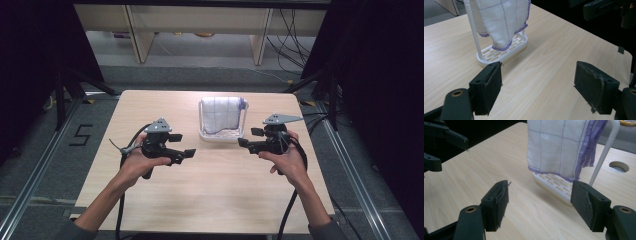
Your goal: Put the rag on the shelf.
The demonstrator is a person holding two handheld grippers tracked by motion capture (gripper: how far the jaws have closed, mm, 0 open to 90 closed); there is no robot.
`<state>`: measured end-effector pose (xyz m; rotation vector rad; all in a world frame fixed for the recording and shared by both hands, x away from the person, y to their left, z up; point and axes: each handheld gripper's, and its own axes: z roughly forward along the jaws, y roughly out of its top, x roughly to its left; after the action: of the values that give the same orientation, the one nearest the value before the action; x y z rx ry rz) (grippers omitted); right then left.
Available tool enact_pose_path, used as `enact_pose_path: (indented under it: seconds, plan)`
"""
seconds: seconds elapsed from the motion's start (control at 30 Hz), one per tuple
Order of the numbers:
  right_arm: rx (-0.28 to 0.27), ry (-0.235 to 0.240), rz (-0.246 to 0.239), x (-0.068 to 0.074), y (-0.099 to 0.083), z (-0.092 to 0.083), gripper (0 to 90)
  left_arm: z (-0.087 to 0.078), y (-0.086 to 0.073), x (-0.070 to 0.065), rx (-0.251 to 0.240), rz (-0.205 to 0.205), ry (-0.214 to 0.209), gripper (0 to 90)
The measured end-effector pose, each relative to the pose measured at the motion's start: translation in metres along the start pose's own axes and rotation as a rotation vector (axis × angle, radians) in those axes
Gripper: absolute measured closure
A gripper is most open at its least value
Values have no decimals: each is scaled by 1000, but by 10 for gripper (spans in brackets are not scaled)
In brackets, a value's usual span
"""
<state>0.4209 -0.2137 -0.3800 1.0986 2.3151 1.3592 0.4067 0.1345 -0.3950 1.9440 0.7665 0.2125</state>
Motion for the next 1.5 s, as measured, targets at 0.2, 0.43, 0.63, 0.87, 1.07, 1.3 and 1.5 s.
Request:
enact_pose_path:
  seconds: [0.2, 0.43, 0.63, 0.87, 1.07, 1.3, 1.5]
  plan:
    - [7, -5, -18, 3, -6, 0, 315, 2, -12, 0, 14, -3, 1, 219]
    - [-7, 6, -11, 9, -15, 3, 313, 5, -30, -1, 34, -4, 11, 219]
    - [0, 28, -50, 13, -19, 7, 313, 10, -43, -4, 51, 3, 6, 217]
    - [29, 36, -12, 17, -26, 13, 311, 12, -61, -7, 75, 10, 16, 212]
    - [47, 30, -22, 20, -33, 19, 310, 13, -79, -9, 97, 18, 13, 206]
    - [58, 39, -26, 27, -43, 24, 310, 4, -95, -13, 96, 43, 14, 206]
    - [75, 36, -22, 35, -57, 22, 309, -8, -109, -19, 92, 60, 35, 206]
